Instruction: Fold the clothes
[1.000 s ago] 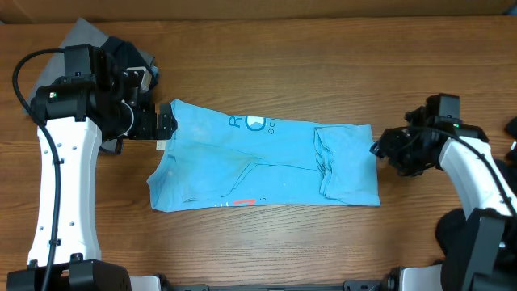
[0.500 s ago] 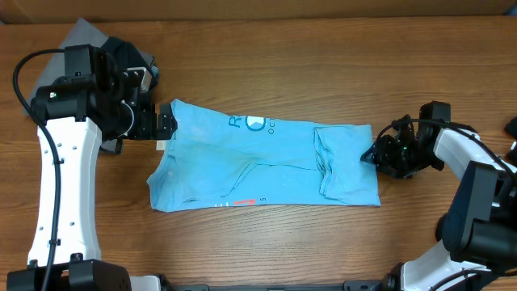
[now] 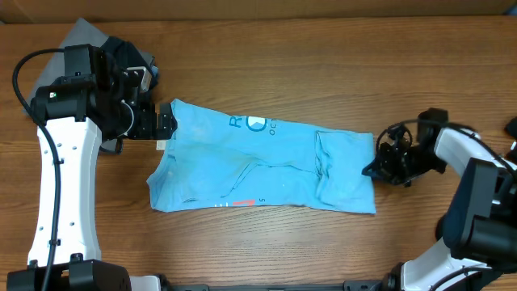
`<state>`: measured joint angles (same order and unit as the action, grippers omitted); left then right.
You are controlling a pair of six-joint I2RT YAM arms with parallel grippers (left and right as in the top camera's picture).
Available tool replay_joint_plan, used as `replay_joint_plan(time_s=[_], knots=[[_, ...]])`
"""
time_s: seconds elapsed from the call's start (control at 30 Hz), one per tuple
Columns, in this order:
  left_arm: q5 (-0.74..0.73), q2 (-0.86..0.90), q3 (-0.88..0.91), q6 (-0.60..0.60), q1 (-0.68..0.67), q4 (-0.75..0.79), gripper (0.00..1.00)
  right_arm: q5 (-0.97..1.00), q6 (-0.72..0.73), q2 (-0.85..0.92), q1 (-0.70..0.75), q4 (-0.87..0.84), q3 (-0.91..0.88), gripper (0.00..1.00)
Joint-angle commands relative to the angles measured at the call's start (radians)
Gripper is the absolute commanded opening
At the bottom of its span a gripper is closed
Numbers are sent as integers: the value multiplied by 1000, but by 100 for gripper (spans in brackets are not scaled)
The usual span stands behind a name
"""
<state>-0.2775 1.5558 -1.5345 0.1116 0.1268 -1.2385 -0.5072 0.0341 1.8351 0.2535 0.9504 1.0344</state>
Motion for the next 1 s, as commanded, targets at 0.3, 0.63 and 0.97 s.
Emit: replay_joint_plan(time_s=[0.3,0.63,0.97], knots=[[-11,-7,-19,-3,10,5,100,248,75,-152,-68,248,335,4],[-12,-7,-19,-4,10,4,100,315,209,-146,-402,177,330,4],[-12,-7,-19,-3,10,1,100,396,293,-66,-638,115,311,4]])
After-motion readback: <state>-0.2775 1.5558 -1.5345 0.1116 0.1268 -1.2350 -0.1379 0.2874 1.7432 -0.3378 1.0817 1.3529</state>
